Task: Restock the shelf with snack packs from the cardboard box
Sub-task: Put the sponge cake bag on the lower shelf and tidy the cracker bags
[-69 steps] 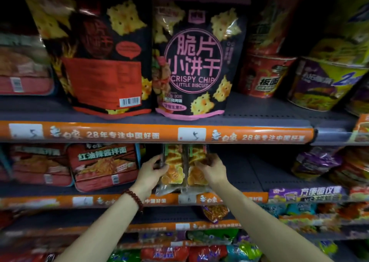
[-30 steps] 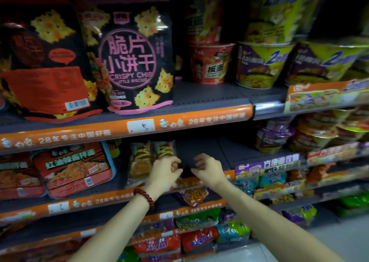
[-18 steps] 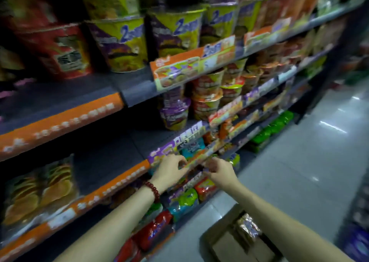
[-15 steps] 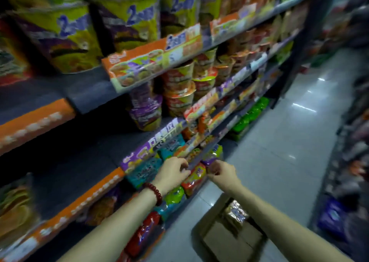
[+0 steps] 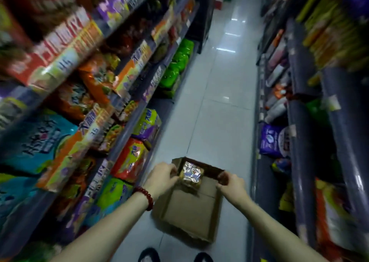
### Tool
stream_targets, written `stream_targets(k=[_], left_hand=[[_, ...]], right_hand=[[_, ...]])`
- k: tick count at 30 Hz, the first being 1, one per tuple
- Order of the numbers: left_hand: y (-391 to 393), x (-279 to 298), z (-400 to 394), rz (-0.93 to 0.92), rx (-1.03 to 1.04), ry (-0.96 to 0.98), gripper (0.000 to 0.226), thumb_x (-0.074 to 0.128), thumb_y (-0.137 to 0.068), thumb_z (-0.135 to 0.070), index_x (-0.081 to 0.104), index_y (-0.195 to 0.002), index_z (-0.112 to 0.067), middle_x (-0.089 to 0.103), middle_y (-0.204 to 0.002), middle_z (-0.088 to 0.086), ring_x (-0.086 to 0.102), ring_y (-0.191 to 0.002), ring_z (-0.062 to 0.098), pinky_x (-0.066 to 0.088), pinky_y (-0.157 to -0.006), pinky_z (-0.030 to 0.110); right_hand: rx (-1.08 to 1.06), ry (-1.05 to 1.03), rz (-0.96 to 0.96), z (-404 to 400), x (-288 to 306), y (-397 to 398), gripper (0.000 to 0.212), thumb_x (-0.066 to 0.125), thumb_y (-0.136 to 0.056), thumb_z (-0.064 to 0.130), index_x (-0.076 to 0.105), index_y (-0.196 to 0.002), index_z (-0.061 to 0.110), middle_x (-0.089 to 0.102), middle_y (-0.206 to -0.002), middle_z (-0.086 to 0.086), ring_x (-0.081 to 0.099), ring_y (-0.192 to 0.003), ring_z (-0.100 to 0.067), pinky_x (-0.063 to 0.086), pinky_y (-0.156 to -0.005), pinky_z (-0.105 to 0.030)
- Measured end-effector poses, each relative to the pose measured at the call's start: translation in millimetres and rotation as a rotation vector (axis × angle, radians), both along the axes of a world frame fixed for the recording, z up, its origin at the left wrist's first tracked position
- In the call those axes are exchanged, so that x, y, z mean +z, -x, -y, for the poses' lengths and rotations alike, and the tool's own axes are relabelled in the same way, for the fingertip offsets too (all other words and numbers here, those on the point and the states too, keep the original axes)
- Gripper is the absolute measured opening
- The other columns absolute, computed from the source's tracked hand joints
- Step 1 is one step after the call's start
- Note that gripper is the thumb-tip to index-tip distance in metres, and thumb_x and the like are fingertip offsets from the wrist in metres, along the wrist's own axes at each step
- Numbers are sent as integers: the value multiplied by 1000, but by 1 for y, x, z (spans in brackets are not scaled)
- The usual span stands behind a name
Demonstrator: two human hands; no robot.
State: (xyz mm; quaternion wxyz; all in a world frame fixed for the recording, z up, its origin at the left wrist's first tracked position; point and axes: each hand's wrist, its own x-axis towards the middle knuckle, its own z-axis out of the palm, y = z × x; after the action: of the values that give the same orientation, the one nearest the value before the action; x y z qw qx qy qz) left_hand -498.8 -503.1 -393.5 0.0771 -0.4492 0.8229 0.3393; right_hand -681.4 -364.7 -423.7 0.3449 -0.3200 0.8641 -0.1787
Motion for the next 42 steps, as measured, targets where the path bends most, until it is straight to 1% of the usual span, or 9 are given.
stream_targets(k=[8, 13, 18, 21, 25, 30, 37, 40, 42], left_hand=[[27, -206, 0, 16, -30, -63, 23, 62, -89, -22, 66, -109, -12, 64, -107, 5, 61, -101, 19, 48, -83, 25], [34, -326, 5, -3, -43, -78, 24, 62, -89, -23, 66, -112, -15, 64, -110, 6, 61, -101, 18, 52, -90, 31], [41, -420, 10, -21, -42, -73, 29, 60, -91, -25, 62, -118, -17, 60, -116, 5, 58, -106, 18, 46, -90, 23], [48, -462, 12, -65, -49, -67, 33, 58, -92, -24, 59, -124, -17, 57, -122, 4, 56, -110, 17, 43, -91, 21], [50, -494, 12, -114, -66, 25, 36, 57, -93, -25, 55, -128, -19, 55, -123, 1, 55, -110, 14, 46, -90, 21], [38, -505, 13, -117, -100, 72, 34, 55, -93, -27, 56, -126, -19, 54, -123, 1, 52, -112, 14, 44, -91, 21], [34, -510, 13, -129, -118, 83, 35, 55, -94, -28, 55, -127, -21, 53, -127, -1, 49, -118, 13, 45, -99, 26], [34, -511, 11, -117, -140, 99, 35, 55, -93, -28, 55, -127, -21, 53, -128, -1, 48, -119, 14, 44, -100, 26], [33, -513, 10, -105, -145, 99, 34, 55, -93, -28, 56, -126, -21, 53, -128, -1, 48, -119, 14, 44, -100, 26]], right_hand=[[-64, -65, 59, -2, -211, 14, 30, 68, -83, 19, 63, -112, 8, 67, -105, -7, 60, -94, -17, 46, -77, -22], [-68, -68, 45, 9, -331, 21, 31, 68, -85, 21, 63, -113, 10, 67, -107, -5, 61, -96, -17, 52, -83, -27], [-67, -13, 49, 22, -424, 31, 30, 67, -86, 20, 63, -114, 8, 67, -107, -7, 61, -94, -14, 53, -82, -27], [-71, 21, 49, 32, -466, 36, 32, 66, -86, 31, 63, -111, 12, 67, -102, -4, 62, -91, -13, 55, -80, -29], [-66, 30, -28, 51, -504, 45, 44, 56, -88, 52, 60, -112, 15, 64, -102, 2, 56, -85, -9, 41, -58, -14], [-157, 48, 125, 69, -524, 41, 75, 51, -78, 71, 55, -122, 11, 61, -120, -7, 62, -101, -22, 54, -88, -38], [-385, 274, 309, 77, -524, 20, 61, 66, -84, 43, 36, -129, 17, 54, -130, -6, 58, -114, -25, 48, -88, -31], [-585, 396, 398, 83, -529, 15, 66, 77, -74, 40, 31, -120, 30, 53, -131, -10, 60, -111, -28, 53, -91, -45], [-665, 379, 425, 89, -528, 15, 80, 81, -69, 39, 30, -129, 24, 52, -131, -9, 57, -114, -30, 51, -95, -49]])
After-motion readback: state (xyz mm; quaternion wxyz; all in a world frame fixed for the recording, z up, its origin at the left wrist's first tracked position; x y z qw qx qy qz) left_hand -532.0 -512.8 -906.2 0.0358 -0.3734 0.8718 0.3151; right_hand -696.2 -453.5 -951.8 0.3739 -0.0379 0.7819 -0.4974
